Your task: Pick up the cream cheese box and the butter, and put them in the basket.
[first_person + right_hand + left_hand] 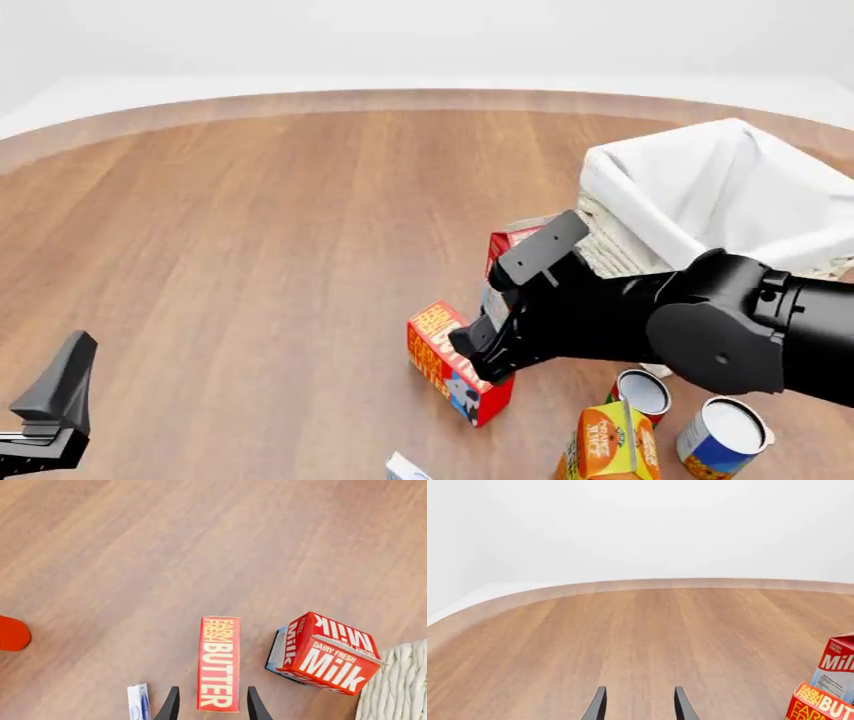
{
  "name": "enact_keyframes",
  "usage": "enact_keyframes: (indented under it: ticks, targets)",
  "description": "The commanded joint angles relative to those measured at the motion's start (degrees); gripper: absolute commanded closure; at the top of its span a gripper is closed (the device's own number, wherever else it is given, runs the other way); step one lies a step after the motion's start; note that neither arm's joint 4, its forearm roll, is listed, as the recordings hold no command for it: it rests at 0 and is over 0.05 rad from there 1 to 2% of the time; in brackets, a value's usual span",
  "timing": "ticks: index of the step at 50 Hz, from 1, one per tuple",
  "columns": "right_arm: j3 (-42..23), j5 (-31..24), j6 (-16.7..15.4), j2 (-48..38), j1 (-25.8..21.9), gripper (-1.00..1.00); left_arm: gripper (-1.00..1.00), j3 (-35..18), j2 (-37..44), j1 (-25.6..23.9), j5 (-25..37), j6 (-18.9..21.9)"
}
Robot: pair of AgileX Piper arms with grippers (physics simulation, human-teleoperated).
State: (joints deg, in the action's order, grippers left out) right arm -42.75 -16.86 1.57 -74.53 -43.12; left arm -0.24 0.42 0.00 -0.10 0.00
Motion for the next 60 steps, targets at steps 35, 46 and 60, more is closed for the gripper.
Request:
enact_keyframes:
  ticks: [35, 46, 60]
  targets:
    - [3.25, 6.89, 2.59, -7.29, 0.47, -1.0, -1.0, 0.0, 0.0, 0.0, 0.0, 0.0]
    - [4.97, 9.1, 3.2, -8.82, 0.75, -1.0, -1.0, 0.0, 0.0, 0.0, 0.0, 0.0]
    - [6.58, 11.82, 3.9, -10.91, 0.83, -1.0, -1.0, 0.0, 0.0, 0.0, 0.0, 0.0]
